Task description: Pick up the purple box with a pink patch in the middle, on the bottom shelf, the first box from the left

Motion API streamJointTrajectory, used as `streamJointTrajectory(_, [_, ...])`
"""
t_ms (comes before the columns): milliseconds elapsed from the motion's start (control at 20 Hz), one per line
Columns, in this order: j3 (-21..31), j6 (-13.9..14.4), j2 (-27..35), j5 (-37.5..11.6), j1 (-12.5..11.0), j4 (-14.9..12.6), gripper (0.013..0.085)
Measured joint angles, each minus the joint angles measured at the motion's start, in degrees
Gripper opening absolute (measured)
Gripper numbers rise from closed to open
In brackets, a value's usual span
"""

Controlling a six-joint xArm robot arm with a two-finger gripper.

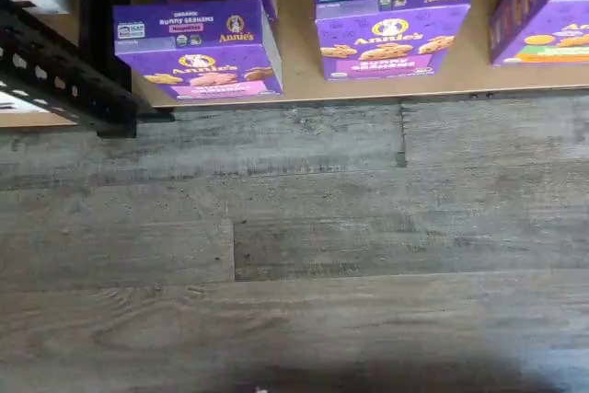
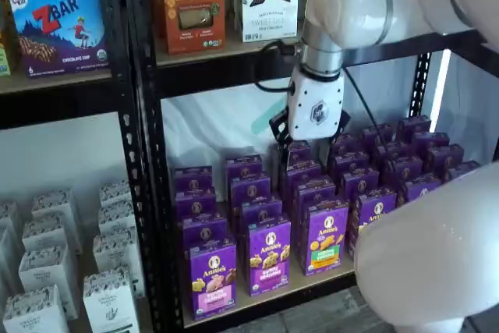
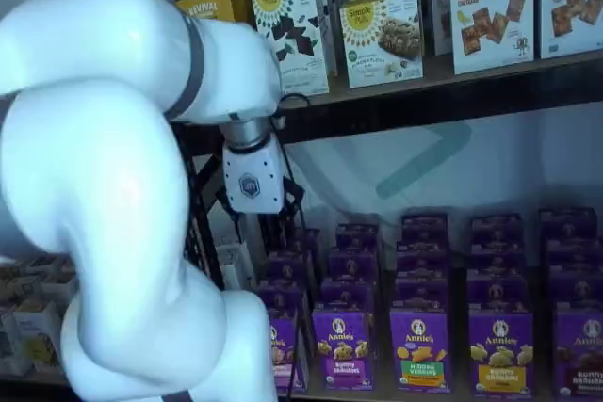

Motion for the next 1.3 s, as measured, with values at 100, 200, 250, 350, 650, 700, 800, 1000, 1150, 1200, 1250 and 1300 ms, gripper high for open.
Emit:
streamJointTrajectory(100, [0.67, 0.39, 1.63, -2.23, 0.45, -0.15, 0.085])
streamJointTrajectory(200, [1.63, 0.01, 2.81, -4.89, 0.68, 0.58, 0.085])
streamJointTrajectory(250, [1.95, -0.38, 3.58, -5.97, 0.71, 1.25, 0.085])
streamJointTrajectory(350, [1.92, 0.34, 5.58, -6.73, 1.21, 0.79, 0.085])
streamJointTrajectory(650, [3.37, 3.45, 10.45, -12.42, 3.2, -1.53, 0.085])
streamJointTrajectory(700, [3.44, 3.65, 11.46, -13.3, 3.51, -1.44, 0.085])
streamJointTrajectory(800, [3.52, 3.36, 13.25, -14.87, 3.96, -0.46, 0.085])
streamJointTrajectory(1000, [3.27, 2.1, 17.24, -17.94, 4.76, 2.15, 0.085])
streamJointTrajectory(1150, [2.78, 1.58, 20.21, -20.0, 5.26, 3.29, 0.085])
streamJointTrajectory(1200, [2.55, 1.41, 21.25, -20.69, 5.4, 3.61, 0.085])
streamJointTrajectory(1250, [2.33, 1.47, 22.29, -21.44, 5.56, 3.66, 0.085])
streamJointTrajectory(1300, [2.06, 1.68, 23.37, -22.25, 5.74, 3.53, 0.085])
